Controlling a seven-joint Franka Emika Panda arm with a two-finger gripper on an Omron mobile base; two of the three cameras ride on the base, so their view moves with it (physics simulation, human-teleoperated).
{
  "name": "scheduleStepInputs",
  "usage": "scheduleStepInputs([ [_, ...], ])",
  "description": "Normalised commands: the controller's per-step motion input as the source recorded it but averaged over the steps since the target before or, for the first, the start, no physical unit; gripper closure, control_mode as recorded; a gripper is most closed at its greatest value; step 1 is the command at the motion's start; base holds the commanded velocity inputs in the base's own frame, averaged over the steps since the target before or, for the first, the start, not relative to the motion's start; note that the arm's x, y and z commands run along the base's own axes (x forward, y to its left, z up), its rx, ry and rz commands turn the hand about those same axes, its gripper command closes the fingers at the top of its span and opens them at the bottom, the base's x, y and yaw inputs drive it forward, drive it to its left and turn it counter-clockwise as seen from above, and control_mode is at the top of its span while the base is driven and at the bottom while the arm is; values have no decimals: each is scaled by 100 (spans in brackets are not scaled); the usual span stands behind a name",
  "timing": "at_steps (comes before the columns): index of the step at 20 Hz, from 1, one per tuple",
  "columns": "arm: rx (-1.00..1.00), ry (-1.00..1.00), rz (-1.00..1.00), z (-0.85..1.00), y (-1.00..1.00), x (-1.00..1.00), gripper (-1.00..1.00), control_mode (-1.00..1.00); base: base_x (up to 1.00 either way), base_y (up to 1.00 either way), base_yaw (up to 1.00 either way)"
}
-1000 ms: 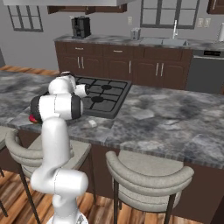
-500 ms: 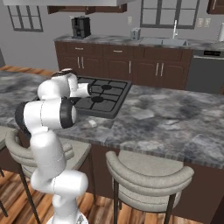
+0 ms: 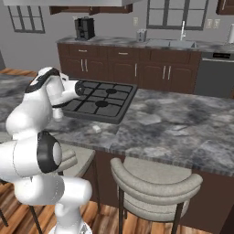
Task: Move the oil and vinegar bottle and mayonnaise from the cabinet to the dining counter.
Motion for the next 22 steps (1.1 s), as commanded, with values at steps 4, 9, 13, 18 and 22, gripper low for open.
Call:
scheduleStepInputs([
  [4,8,56,-52,62,-7,-47,-100,-100,0,0,0],
  [9,8,61,-54,58,-3,-35,-100,-100,0,0,0],
  [13,5,56,-53,49,-2,-46,-100,-100,0,0,0],
  [18,0,51,-51,37,-17,-43,-100,-100,0,0,0],
  [22,0,30,-46,5,-53,-67,-100,-100,0,0,0],
])
